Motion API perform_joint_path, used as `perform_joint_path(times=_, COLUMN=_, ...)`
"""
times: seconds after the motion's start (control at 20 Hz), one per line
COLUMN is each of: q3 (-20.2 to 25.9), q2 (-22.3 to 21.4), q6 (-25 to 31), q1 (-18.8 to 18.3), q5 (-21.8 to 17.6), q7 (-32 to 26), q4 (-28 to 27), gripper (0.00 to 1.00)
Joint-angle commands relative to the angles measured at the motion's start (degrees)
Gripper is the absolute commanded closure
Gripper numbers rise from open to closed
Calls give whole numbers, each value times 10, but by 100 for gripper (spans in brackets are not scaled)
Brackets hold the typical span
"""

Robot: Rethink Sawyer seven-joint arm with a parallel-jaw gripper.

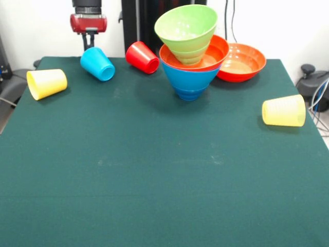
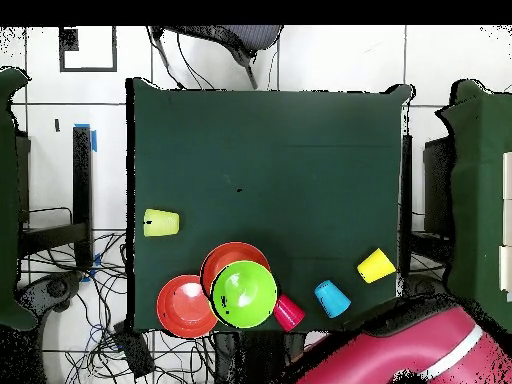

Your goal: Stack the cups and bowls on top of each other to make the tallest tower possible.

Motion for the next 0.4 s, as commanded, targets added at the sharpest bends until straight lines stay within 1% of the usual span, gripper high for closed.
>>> perform_joint_path(times=0.05, q3=85, q2=-13, q6=-116, q1=-11, q5=-36, q7=-70, q4=-66, gripper=100)
perform_joint_path(times=0.25, q3=79, q2=-8, q6=-168, q1=-9, q5=-20, q7=-104, q4=-66, gripper=100)
perform_joint_path(times=0.4, q3=69, q2=-1, q6=-195, q1=-2, q5=-6, q7=-121, q4=-70, gripper=100)
